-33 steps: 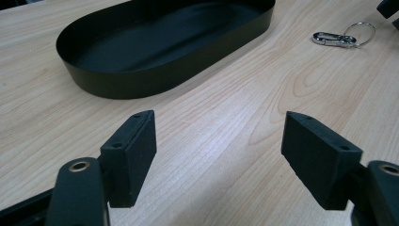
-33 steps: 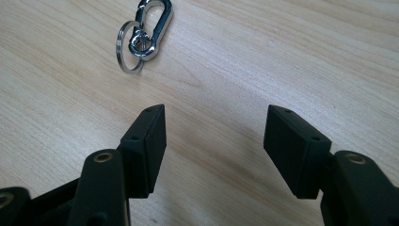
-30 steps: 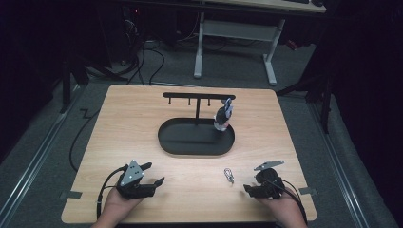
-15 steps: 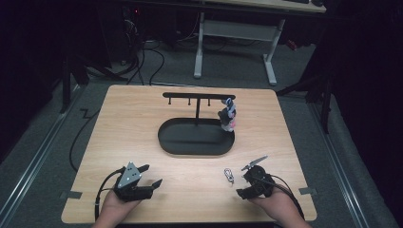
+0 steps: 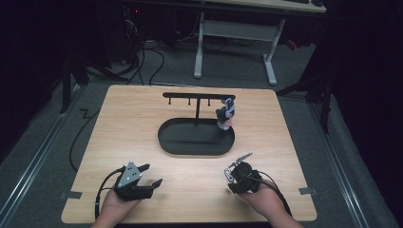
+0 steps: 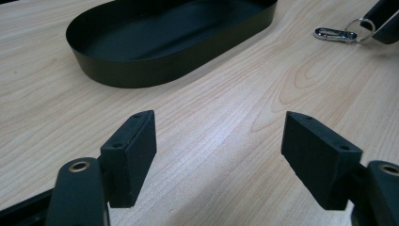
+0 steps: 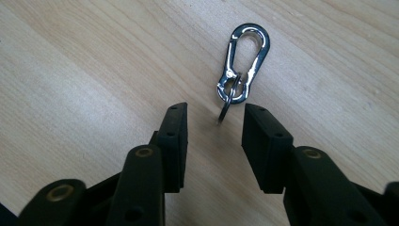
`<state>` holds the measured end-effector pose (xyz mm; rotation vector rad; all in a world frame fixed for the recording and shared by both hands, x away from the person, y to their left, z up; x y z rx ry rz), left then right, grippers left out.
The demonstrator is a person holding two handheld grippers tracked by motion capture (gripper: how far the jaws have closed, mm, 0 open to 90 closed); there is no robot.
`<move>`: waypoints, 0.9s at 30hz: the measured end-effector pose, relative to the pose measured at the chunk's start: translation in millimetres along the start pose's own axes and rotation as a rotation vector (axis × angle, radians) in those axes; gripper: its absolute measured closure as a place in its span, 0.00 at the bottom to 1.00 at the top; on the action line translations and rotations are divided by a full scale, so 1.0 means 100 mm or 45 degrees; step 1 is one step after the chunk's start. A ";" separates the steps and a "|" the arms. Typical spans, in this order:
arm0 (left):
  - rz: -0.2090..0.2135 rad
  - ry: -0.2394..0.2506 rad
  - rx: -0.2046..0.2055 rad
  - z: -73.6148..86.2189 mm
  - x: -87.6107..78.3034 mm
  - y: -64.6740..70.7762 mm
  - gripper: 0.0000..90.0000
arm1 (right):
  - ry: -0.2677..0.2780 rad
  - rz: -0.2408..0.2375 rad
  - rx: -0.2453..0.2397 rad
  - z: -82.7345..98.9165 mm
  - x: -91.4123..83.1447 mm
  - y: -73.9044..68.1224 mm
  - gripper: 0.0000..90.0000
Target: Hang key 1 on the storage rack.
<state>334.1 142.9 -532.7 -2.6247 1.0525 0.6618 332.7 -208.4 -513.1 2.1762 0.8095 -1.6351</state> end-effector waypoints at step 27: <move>-0.001 -0.004 0.000 0.01 0.01 0.00 0.31 | 0.020 -0.079 -0.019 -0.03 -0.11 0.17 0.99</move>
Point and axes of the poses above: each handheld gripper's, and its own axes: x roughly forward along the jaws, z roughly out of its underside, y roughly to its right, the point moved 3 cm from there along x, roughly forward along the jaws, and after that the axes turned 6 degrees about -z, right-handed, at the moved point
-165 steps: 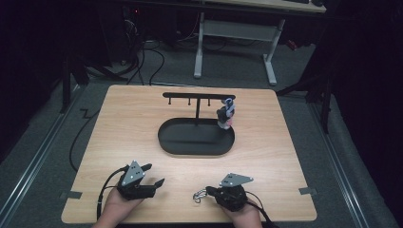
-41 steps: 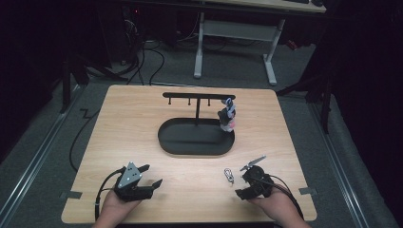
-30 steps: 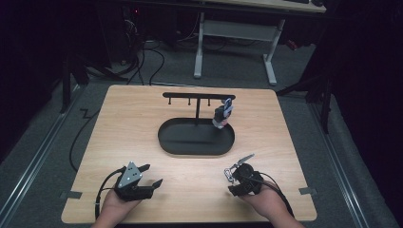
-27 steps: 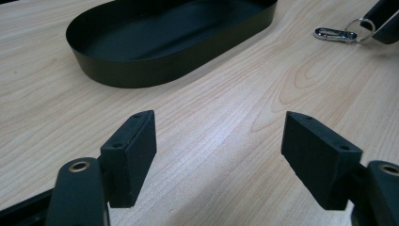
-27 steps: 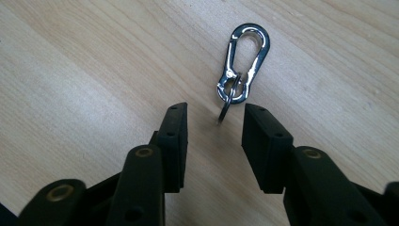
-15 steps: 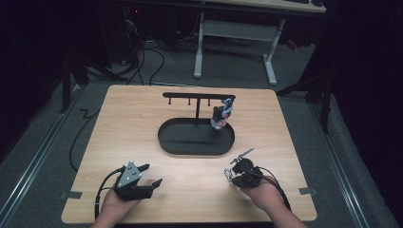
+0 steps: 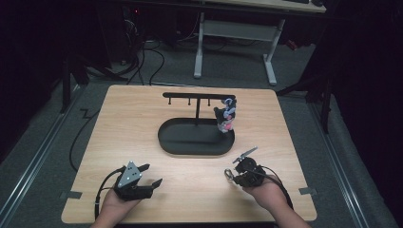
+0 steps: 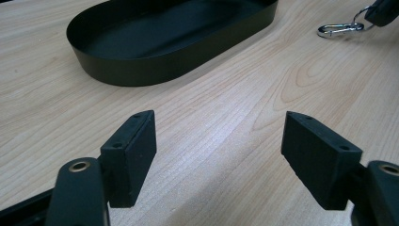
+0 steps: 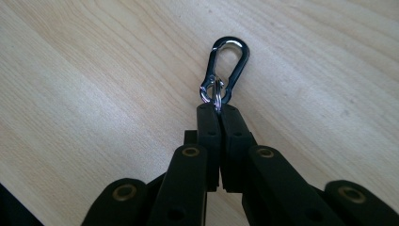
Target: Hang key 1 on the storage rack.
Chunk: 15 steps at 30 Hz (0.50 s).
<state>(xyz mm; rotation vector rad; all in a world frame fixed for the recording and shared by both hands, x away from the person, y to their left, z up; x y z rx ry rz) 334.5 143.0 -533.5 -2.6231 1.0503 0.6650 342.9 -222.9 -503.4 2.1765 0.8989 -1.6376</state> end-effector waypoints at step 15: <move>0.000 0.020 -0.004 0.00 0.00 -0.01 0.31 | 0.067 -0.007 0.017 -0.12 -0.36 0.05 0.99</move>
Point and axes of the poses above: each handheld gripper's, and its own axes: x roughly forward along the jaws, z roughly out of its underside, y roughly to its right, the point moved 3 cm from there along x, roughly forward along the jaws, and after that the axes turned 6 degrees about -z, right-handed, at the moved point
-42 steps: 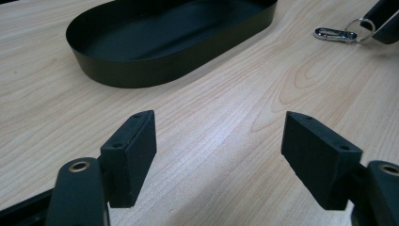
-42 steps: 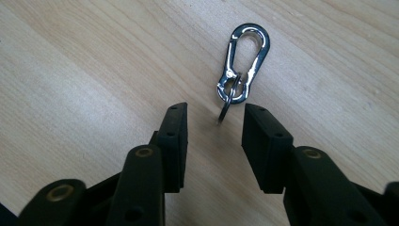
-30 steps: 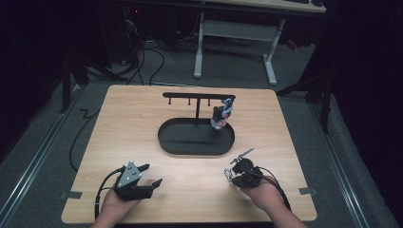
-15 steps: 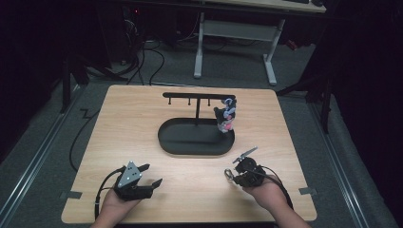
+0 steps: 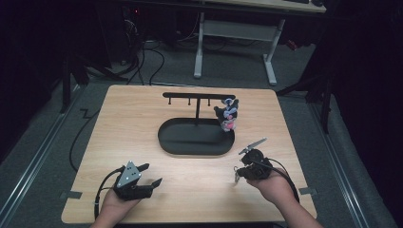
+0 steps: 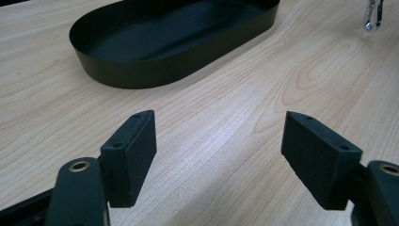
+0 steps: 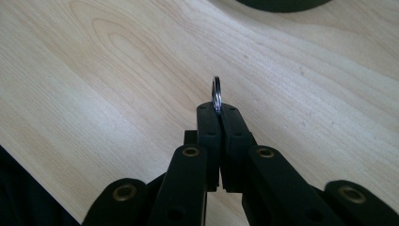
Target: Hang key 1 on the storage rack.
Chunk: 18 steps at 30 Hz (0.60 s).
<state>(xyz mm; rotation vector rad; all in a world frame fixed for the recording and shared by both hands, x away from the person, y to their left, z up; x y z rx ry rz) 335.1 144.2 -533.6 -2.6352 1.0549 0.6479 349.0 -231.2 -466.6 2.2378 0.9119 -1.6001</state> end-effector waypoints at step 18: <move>0.015 0.027 -0.010 -0.01 0.00 0.00 0.31 | 0.030 0.004 0.000 -0.15 -0.14 0.04 0.99</move>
Point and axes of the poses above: each handheld gripper's, and its own axes: x roughly forward along the jaws, z roughly out of its underside, y roughly to its right, the point moved 3 cm from there along x, roughly forward along the jaws, and after that the axes turned 6 degrees about -z, right-handed, at the moved point
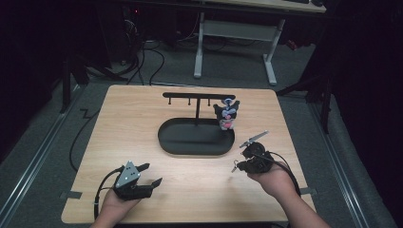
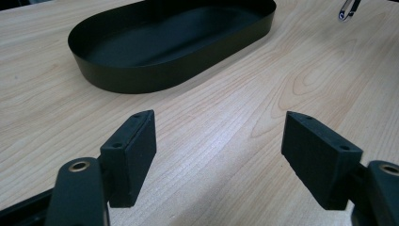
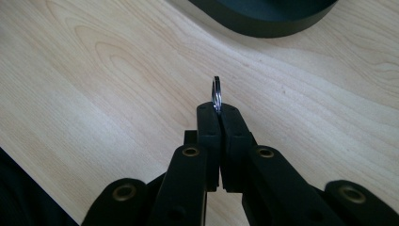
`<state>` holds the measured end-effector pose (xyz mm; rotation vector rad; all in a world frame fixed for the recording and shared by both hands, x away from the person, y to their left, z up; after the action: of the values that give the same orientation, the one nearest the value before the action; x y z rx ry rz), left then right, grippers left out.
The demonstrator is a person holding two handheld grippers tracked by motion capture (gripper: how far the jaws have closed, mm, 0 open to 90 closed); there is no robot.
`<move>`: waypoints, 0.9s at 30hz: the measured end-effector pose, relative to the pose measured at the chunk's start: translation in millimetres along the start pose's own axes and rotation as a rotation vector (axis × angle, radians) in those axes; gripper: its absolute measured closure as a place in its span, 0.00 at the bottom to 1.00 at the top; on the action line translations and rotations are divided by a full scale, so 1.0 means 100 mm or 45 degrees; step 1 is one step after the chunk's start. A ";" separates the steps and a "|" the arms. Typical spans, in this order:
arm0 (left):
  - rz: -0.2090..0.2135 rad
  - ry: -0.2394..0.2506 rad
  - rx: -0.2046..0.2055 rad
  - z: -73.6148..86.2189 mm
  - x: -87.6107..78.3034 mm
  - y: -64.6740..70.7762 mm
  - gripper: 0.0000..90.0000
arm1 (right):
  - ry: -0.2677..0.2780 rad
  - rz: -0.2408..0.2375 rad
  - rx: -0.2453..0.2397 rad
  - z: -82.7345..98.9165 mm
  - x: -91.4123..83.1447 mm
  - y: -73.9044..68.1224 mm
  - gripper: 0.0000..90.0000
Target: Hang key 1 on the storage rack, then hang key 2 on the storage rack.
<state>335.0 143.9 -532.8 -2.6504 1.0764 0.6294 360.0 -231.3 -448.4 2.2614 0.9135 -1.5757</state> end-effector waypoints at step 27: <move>0.003 0.001 0.010 0.01 -0.04 0.02 0.30 | 0.039 -0.060 -0.046 -0.49 0.10 -0.07 0.99</move>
<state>331.2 145.0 -531.8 -2.6434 1.0801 0.6236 395.1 -197.0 -437.7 2.2609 1.0019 -1.5357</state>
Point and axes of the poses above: each handheld gripper's, and its own axes: x roughly forward along the jaws, z roughly out of its underside, y roughly to its right, the point moved 3 cm from there along x, roughly forward along the jaws, and after that the axes turned 6 degrees about -z, right-handed, at the moved point
